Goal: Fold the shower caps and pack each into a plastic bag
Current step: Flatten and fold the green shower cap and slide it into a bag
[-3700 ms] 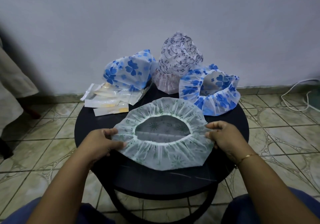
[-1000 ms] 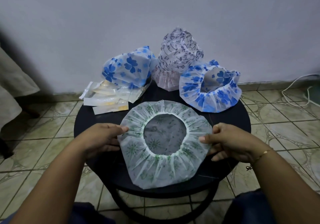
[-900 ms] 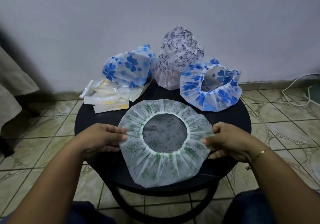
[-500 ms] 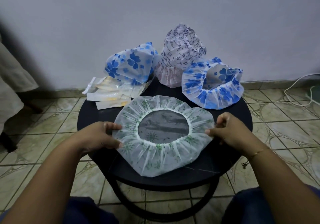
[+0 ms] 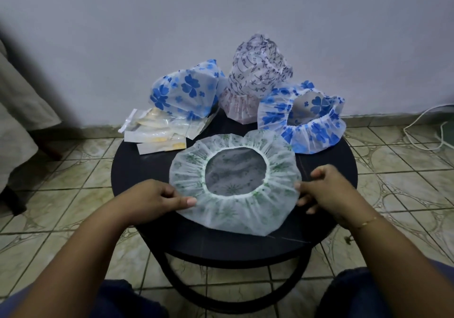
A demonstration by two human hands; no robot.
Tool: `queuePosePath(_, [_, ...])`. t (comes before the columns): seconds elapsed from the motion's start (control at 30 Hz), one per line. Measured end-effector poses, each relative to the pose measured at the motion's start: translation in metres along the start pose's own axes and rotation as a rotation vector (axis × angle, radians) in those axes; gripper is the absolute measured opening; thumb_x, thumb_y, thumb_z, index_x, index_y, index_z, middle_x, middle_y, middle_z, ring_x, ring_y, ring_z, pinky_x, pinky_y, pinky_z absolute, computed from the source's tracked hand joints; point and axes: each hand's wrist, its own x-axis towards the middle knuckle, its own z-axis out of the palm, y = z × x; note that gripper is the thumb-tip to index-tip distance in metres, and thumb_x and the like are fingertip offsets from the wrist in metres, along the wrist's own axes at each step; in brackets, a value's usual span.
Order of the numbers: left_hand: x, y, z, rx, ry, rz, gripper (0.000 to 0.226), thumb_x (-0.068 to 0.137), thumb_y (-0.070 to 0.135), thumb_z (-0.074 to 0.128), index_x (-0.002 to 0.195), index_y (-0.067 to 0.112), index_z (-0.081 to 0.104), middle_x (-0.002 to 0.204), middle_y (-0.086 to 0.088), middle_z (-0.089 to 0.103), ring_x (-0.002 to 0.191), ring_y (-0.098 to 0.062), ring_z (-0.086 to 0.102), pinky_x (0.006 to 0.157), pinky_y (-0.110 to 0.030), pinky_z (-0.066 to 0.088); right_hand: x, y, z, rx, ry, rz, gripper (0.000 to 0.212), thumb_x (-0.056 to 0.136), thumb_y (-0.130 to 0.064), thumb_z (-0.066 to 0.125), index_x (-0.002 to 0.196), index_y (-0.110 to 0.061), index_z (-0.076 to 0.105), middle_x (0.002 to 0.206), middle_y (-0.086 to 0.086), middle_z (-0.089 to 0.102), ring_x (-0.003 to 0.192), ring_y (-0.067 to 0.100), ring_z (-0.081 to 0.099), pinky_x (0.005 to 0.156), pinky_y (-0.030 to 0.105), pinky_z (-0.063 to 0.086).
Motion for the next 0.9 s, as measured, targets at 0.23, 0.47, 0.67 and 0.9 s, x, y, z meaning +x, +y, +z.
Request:
queuePosePath(0.23, [0.018,0.006,0.024,0.229,0.389,0.374,0.066,0.044,0.089,0.056,0.094,0.046,0.062,0.114,0.029,0.047,0.110,-0.001,0.044,0.097,-0.031,0.038,-0.019,0.004,0.016,-0.577,0.374,-0.683,0.027,0.084,-0.042,0.061,0.099,-0.020,0.062,0.101,-0.001,0.056,0.102,0.022,0.048,0.077,0.029,0.031])
queuePosePath(0.47, [0.035,-0.010,0.033,0.472,-0.063,0.208,0.139,0.028,0.105,0.023,0.145,0.040,-0.014,0.152,0.015,-0.025,0.139,-0.004,-0.021,0.114,-0.036,-0.011,-0.014,0.017,0.012,-1.103,-0.175,-0.284,0.135,0.038,-0.096,0.023,0.148,-0.026,-0.015,0.155,-0.010,-0.019,0.142,0.008,-0.018,0.113,0.051,0.001])
queuePosePath(0.67, [0.029,-0.011,0.026,0.513,-0.062,0.146,0.145,0.023,0.105,0.027,0.147,0.039,-0.009,0.155,0.017,-0.017,0.143,-0.006,-0.014,0.116,-0.042,-0.007,0.005,0.020,-0.008,-1.070,-0.298,-0.304,0.138,0.032,-0.093,0.040,0.147,-0.036,-0.012,0.153,-0.020,-0.018,0.140,0.008,-0.022,0.112,0.053,-0.010])
queuePosePath(0.9, [0.015,0.000,0.011,0.045,0.296,0.301,0.072,0.039,0.095,0.050,0.093,0.050,0.065,0.081,0.022,0.068,0.076,0.009,0.059,0.076,-0.018,0.045,0.007,0.011,-0.015,-0.559,-0.017,-0.576,0.073,0.067,-0.056,0.068,0.132,-0.029,0.050,0.138,-0.018,0.039,0.139,0.009,0.022,0.116,0.041,0.017])
